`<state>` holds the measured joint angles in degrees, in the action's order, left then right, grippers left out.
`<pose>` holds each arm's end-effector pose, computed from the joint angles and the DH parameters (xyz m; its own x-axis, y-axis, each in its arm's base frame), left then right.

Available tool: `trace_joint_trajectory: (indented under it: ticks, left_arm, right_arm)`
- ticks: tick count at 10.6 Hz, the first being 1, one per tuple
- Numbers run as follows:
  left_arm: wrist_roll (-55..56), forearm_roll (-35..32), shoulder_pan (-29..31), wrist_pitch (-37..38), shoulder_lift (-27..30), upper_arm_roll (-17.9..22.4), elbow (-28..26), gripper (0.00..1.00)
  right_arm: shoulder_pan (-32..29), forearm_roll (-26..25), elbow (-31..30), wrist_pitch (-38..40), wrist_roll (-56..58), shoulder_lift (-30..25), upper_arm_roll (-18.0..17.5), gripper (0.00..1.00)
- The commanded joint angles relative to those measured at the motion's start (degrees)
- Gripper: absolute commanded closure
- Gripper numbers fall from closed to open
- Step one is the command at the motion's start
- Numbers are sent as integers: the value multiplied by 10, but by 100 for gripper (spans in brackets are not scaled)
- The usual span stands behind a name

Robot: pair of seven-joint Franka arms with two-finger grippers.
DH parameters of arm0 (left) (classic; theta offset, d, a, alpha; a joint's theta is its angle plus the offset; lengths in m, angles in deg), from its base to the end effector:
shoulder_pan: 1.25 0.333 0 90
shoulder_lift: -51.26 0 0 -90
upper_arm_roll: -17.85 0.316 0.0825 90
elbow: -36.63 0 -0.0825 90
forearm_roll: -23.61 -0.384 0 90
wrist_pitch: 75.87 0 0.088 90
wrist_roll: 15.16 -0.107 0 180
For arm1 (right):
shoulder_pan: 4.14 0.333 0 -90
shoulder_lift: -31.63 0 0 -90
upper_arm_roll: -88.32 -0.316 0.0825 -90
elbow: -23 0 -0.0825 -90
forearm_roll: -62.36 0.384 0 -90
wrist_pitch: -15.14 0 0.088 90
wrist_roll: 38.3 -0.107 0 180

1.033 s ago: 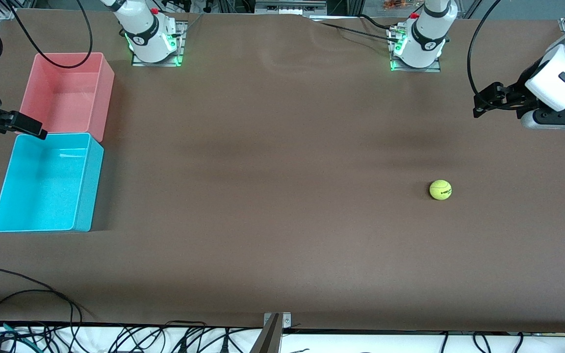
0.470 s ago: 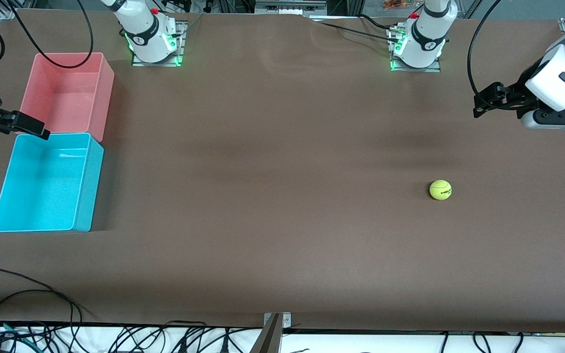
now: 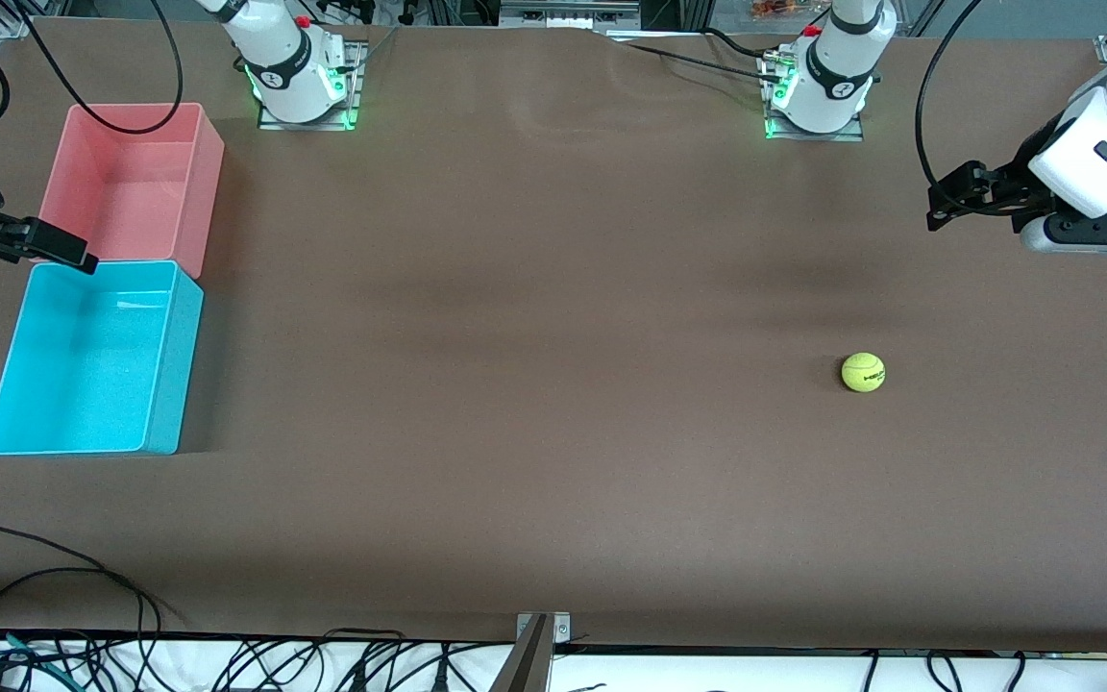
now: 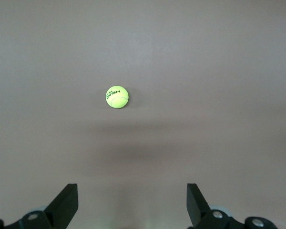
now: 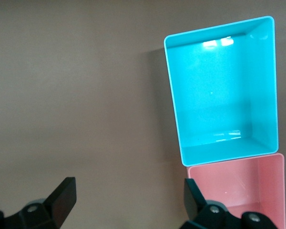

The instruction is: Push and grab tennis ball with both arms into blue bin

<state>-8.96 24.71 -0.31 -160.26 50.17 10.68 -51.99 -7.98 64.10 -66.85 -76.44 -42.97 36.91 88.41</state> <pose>0.5463 -0.0612 0.6172 0.9955 -0.0021 -0.0943 -0.0011 -0.9999 0.0114 0.5811 -0.0367 0.5757 0.9866 -0.1502 -0.0642 -0.1520 -0.9881 -0.0250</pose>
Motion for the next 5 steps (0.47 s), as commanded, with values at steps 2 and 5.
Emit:
trace_joint_trajectory:
  ticks: [2,5]
  left_arm:
    - [0,-4,-1,10,0,-2,9,0]
    - [0,-3,-1,10,1,0,9,0]
  right_arm:
    - [3,12,15,12,-7,5,0,0]
    - [1,11,15,12,-4,5,3,0]
